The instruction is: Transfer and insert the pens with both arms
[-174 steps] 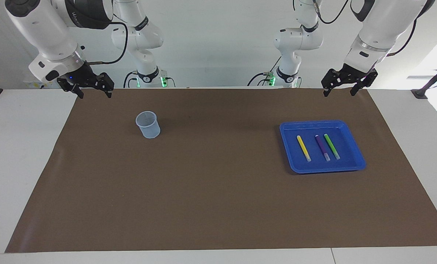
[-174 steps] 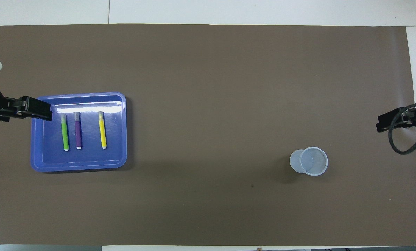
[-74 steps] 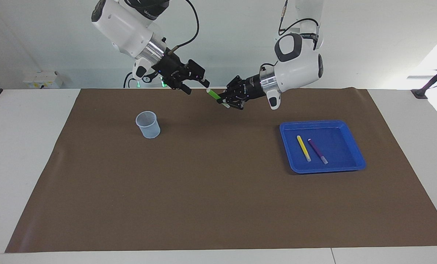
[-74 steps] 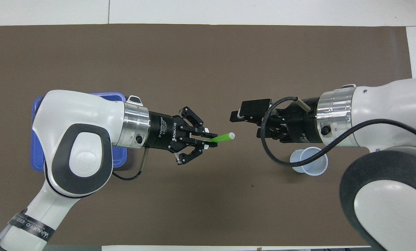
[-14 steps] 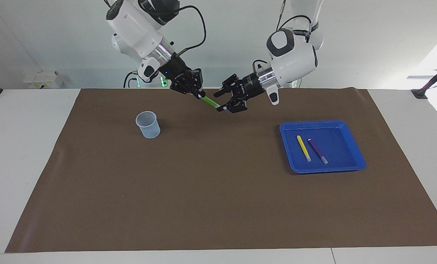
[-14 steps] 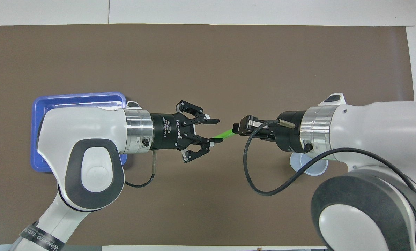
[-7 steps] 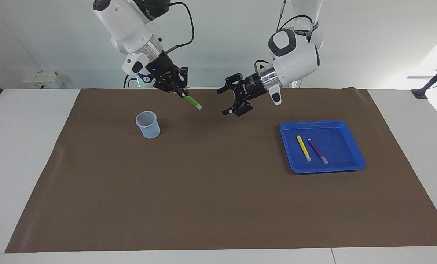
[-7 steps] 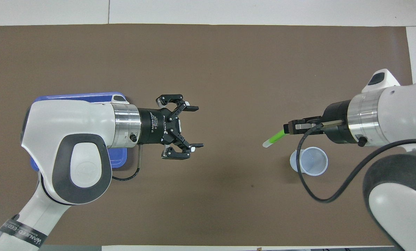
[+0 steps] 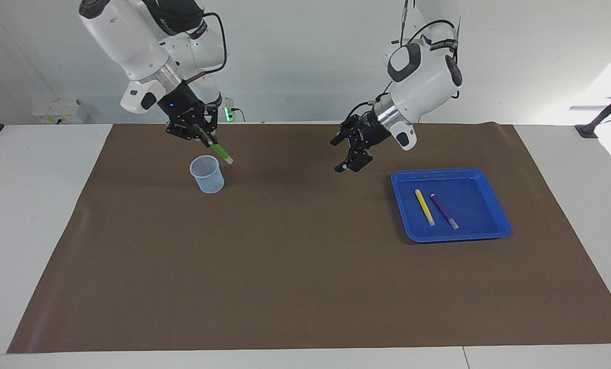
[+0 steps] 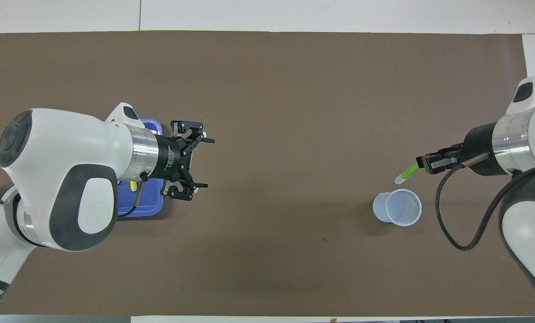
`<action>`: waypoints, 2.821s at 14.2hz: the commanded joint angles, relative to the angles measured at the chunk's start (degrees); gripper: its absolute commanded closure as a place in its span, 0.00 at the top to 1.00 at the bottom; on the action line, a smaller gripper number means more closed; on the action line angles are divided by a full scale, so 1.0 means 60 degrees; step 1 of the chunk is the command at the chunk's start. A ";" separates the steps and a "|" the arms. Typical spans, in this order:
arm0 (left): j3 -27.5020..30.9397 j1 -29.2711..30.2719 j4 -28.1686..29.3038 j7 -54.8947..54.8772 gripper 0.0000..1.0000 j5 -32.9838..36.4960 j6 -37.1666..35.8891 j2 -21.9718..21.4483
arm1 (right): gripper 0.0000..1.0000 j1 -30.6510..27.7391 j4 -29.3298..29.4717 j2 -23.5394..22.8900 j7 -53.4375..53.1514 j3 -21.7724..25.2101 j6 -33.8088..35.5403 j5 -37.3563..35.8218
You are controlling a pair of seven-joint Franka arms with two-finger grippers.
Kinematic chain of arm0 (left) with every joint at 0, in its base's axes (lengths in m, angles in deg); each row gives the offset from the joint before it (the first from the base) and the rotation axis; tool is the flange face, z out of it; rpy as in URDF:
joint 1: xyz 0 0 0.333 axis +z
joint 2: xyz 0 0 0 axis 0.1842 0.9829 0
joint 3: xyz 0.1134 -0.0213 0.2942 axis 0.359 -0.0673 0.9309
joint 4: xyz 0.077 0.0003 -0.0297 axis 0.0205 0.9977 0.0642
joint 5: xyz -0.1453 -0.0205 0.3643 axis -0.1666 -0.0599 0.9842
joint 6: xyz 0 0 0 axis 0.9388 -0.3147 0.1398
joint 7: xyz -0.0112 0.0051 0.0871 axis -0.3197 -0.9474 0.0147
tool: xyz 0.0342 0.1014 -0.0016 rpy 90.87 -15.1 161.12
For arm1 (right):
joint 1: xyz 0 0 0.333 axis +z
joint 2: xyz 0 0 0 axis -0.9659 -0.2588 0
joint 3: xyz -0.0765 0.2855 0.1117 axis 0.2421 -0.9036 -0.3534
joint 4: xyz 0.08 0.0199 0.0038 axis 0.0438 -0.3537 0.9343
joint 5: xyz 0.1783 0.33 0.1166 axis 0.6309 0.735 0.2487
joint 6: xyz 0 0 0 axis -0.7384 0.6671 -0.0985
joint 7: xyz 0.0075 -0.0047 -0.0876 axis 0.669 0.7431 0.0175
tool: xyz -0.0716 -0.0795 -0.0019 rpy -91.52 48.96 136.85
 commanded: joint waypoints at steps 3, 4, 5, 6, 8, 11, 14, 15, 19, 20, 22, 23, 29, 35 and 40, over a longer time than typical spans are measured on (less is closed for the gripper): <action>0.0020 0.1316 -0.0100 -0.3624 1.00 0.1988 -0.1071 -0.0015 | 0.00 -0.0401 -0.1546 0.0406 0.0318 -0.0076 -0.0754 -0.0214; 0.0020 0.1579 -0.0028 -0.4472 1.00 0.2180 -0.1086 0.0000 | 0.00 -0.0503 -0.1592 0.0363 0.0318 -0.0076 -0.0798 -0.0214; 0.0020 0.1799 -0.0012 -0.5452 1.00 0.2327 -0.1086 0.0029 | 0.00 -0.0504 -0.1650 0.0305 0.0318 -0.0076 -0.0915 -0.0214; 0.0020 0.1989 0.0031 -0.6463 1.00 0.2502 -0.1043 0.0058 | 0.00 -0.0504 -0.1883 0.0304 0.0318 -0.0076 -0.1076 -0.0214; 0.0020 0.2239 0.0134 -0.8337 1.00 0.3377 -0.0955 0.0291 | 0.00 -0.0548 -0.2250 0.0333 0.0318 -0.0076 -0.1238 -0.0214; 0.0020 0.2562 0.0178 -1.0539 1.00 0.4215 -0.0576 0.0789 | 0.00 -0.0753 -0.2616 0.0333 0.0303 -0.0076 -0.1297 -0.0214; 0.0020 0.2592 0.0207 -1.1596 1.00 0.5329 0.0113 0.1361 | 0.00 -0.0797 -0.2968 0.0275 0.0304 -0.0076 -0.1910 -0.0200; 0.0035 0.2621 0.0280 -1.2078 1.00 0.5433 0.0274 0.1507 | 0.00 -0.0826 -0.3013 0.0260 0.0231 -0.0076 -0.1970 -0.0200; 0.0035 0.2914 0.0573 -1.2713 0.93 0.5916 0.0890 0.1919 | 0.41 -0.0812 -0.3028 0.0275 0.0098 -0.0090 -0.1956 -0.0214; 0.0035 0.2914 0.0646 -1.2684 0.90 0.5917 0.0978 0.1933 | 0.74 -0.0827 -0.2970 0.0246 0.0113 -0.0090 -0.1913 -0.0200; 0.0035 0.3045 0.0706 -1.2582 0.81 0.5917 0.1110 0.2065 | 1.00 -0.0812 -0.2387 0.0172 0.0157 -0.0090 -0.1723 -0.0185; 0.0035 0.3119 0.0735 -1.2262 0.79 0.5917 0.1285 0.2109 | 1.00 -0.0827 -0.1992 0.0158 0.0171 -0.0090 -0.1461 -0.0040; 0.0035 0.3119 0.0896 -1.0488 0.70 0.5917 0.2384 0.2505 | 1.00 -0.0491 -0.0231 -0.0428 -0.1391 -0.0120 -0.0564 0.2636; 0.0035 0.3031 0.1101 -1.0472 0.51 0.5932 0.2502 0.2564 | 1.00 0.0402 -0.0201 -0.0487 -0.4102 -0.0134 -0.1763 0.4911; 0.0035 0.3061 0.1174 -1.0472 0.12 0.5932 0.2517 0.2549 | 1.00 0.1063 -0.0288 -0.0516 -0.5466 -0.0134 -0.2848 0.6272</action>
